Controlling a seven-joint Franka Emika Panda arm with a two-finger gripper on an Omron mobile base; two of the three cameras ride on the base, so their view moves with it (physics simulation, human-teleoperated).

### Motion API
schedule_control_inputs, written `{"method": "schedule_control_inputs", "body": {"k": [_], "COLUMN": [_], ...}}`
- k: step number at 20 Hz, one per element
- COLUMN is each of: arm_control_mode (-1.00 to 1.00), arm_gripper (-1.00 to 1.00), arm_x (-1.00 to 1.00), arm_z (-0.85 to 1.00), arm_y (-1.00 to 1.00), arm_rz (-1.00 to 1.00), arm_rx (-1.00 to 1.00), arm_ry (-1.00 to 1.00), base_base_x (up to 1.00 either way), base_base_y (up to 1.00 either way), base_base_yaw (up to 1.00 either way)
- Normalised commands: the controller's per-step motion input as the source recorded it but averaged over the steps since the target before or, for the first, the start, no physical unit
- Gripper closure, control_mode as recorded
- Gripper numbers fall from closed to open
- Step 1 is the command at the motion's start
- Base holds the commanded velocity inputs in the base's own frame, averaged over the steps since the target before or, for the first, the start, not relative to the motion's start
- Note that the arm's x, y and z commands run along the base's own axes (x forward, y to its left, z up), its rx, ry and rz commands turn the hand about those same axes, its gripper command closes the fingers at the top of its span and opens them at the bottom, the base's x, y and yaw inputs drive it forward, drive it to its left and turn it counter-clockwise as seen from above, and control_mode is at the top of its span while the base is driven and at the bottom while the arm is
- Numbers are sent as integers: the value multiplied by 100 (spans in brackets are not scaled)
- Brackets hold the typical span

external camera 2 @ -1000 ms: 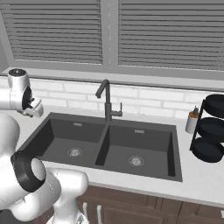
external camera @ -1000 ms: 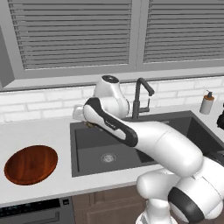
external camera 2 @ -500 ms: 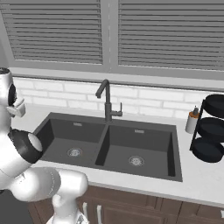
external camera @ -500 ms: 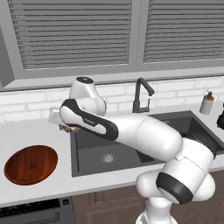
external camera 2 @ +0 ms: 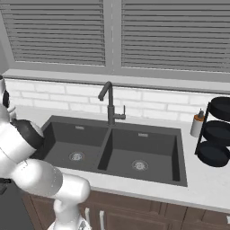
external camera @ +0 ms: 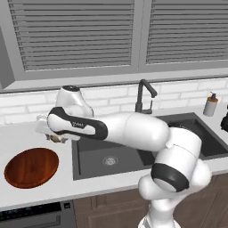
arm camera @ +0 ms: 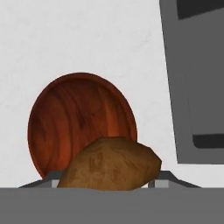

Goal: Pick the mushroom from the sink and place it in the bowl. Then pick the bowl and place it in the microwave. Then close the microwave door and press the start button.

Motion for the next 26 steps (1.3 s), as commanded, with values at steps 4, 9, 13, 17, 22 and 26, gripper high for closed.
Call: {"method": "schedule_control_inputs", "body": {"k": [4, 9, 13, 17, 22, 26], "arm_control_mode": [-100, -100, -100, -100, -100, -100], "arm_gripper": [100, 100, 100, 100, 100, 100], "arm_x": [0, 2, 0, 0, 0, 0], "arm_z": [-48, -32, -40, -45, -38, -1], "arm_y": [57, 36, 40, 28, 27, 29], "arm_rz": [0, 0, 0, 0, 0, 0], "arm_rx": [0, 0, -1, -2, -3, -6], "arm_ry": [5, 3, 2, 3, 0, 1], "base_base_x": [0, 0, 0, 0, 0, 0], "base_base_y": [0, 0, 0, 0, 0, 0], "base_base_yaw": [0, 0, 0, 0, 0, 0]}}
